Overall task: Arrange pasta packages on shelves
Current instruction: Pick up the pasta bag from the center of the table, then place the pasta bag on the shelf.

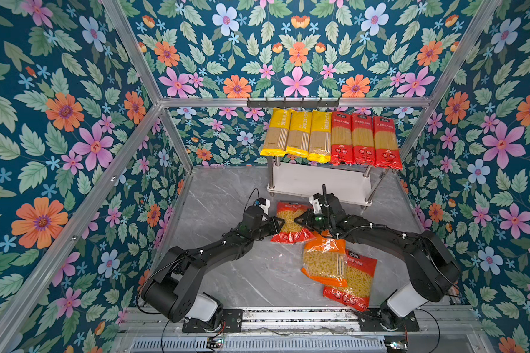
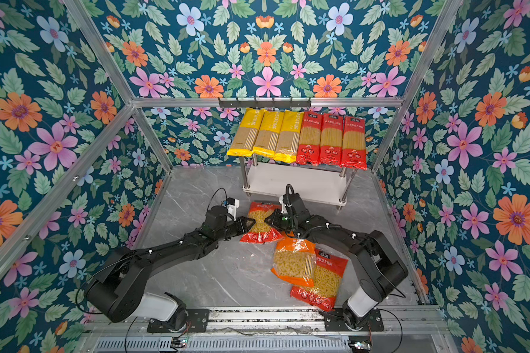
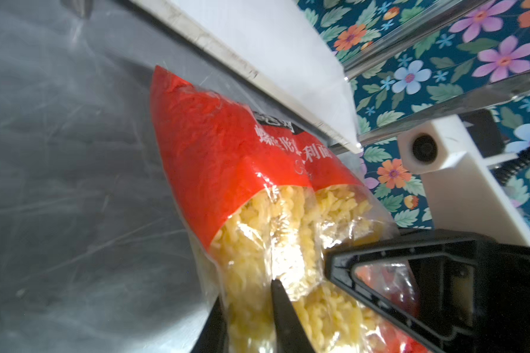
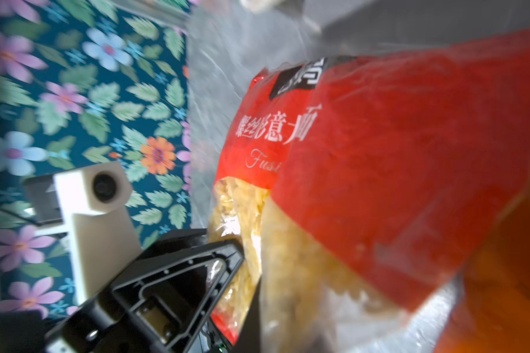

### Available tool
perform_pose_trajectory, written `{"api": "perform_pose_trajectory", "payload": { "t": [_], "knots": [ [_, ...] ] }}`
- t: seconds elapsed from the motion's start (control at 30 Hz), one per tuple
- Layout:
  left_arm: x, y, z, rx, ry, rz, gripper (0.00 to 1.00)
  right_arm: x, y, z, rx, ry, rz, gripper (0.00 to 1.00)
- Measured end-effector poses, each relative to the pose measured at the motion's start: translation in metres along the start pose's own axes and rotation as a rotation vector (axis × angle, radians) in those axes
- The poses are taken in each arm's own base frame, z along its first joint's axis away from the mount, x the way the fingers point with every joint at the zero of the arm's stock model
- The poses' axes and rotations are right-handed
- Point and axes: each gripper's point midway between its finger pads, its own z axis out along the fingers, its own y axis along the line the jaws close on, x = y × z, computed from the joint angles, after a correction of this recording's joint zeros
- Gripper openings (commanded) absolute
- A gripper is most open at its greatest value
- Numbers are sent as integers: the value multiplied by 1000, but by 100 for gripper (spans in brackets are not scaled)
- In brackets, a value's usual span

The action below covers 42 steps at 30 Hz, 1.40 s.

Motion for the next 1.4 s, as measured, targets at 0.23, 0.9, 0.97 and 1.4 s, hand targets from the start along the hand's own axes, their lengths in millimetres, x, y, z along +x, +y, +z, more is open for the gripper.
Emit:
{"api": "perform_pose_trajectory", "payload": {
  "t": [0.23,0.9,0.97,1.4],
  "knots": [
    [-57,-24,20,80,-54,66,23,-58,16,-15,-91,-160,-46,0],
    [-133,33,57,24,-138,51,52,-161,-19,39,-147,-362,-88,0],
    [-130,40,51,11,-137,45,54,-167,-22,46,-153,-357,-67,0],
    [-103,68,47,-23,-112,-2,65,-174,-44,70,-94,-275,71,44]
  ]
}}
